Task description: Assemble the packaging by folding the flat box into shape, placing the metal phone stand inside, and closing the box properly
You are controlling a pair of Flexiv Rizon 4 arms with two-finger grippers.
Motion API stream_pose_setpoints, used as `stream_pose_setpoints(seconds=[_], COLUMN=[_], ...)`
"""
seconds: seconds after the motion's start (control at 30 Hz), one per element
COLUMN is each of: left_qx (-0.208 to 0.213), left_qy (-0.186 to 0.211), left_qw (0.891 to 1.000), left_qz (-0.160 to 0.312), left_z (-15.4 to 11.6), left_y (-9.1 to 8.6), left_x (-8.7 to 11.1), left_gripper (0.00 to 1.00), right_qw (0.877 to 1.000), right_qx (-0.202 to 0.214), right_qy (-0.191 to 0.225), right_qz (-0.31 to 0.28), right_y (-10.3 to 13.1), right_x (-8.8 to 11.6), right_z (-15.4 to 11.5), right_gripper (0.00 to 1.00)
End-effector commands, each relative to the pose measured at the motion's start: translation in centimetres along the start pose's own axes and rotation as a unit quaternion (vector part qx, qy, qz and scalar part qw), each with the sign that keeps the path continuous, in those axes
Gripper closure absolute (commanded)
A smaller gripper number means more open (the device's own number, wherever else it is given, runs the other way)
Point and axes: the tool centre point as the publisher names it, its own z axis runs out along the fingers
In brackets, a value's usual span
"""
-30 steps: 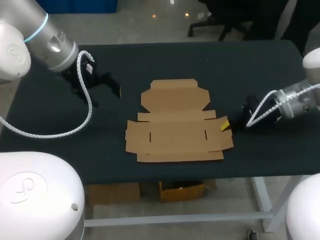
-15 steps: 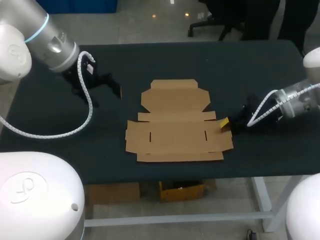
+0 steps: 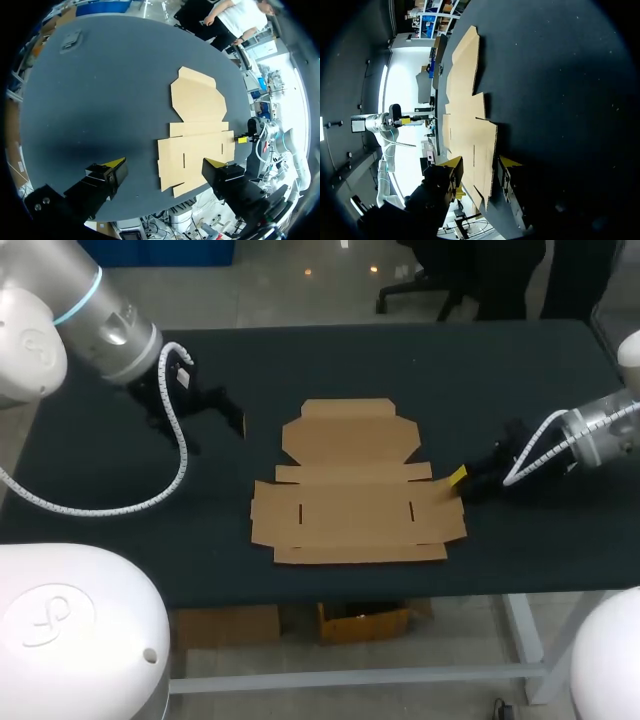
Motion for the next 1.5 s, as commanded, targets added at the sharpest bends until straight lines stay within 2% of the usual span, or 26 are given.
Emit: stream_pose_setpoints(seconds=[0.03,0.3,0.5,0.57,0.6,0.7,1.0,1.03,1.07,1.1,1.5], left_qx=[0.000,0.002,-0.008,-0.012,-0.011,-0.011,-0.012,-0.014,-0.018,-0.016,-0.012], left_qy=[-0.004,-0.007,-0.007,-0.004,-0.004,-0.004,0.001,0.000,-0.002,-0.004,-0.002], left_qw=[1.000,1.000,1.000,1.000,1.000,0.999,0.998,0.998,0.997,0.997,0.995], left_qz=[-0.002,-0.003,0.017,0.026,0.027,0.041,0.069,0.069,0.070,0.074,0.095], left_z=[0.0,-0.3,-0.6,-0.7,-0.7,-1.0,-1.5,-1.6,-1.6,-1.6,-1.5], left_y=[-0.1,-0.4,-0.8,-0.9,-1.0,-1.2,-2.3,-2.5,-2.7,-2.7,-2.8], left_x=[0.1,-0.1,-0.1,0.0,0.0,0.1,0.3,0.3,0.3,0.3,0.4], left_gripper=[0.00,0.00,0.00,0.00,0.00,0.00,0.00,0.26,0.86,1.00,1.00], right_qw=[1.000,0.999,0.998,0.997,0.997,0.996,0.995,0.995,0.994,0.994,0.991], right_qx=[-0.006,-0.010,-0.019,-0.022,-0.023,-0.025,-0.025,-0.025,-0.023,-0.023,-0.031], right_qy=[-0.014,-0.042,-0.065,-0.070,-0.072,-0.079,-0.089,-0.089,-0.092,-0.096,-0.116], right_qz=[0.000,0.000,-0.004,-0.006,-0.008,-0.017,-0.043,-0.043,-0.045,-0.046,-0.058], right_y=[-0.4,-0.6,-0.7,-0.6,-0.5,-0.3,1.0,1.1,1.3,1.4,2.5], right_x=[0.8,1.6,2.2,2.5,2.7,3.1,3.6,3.6,3.7,3.7,4.6], right_z=[-0.8,-2.7,-4.2,-4.6,-4.8,-5.1,-5.7,-5.8,-5.9,-6.0,-6.8], right_gripper=[0.58,0.58,0.61,0.74,0.75,0.99,1.00,1.00,1.00,1.00,1.00])
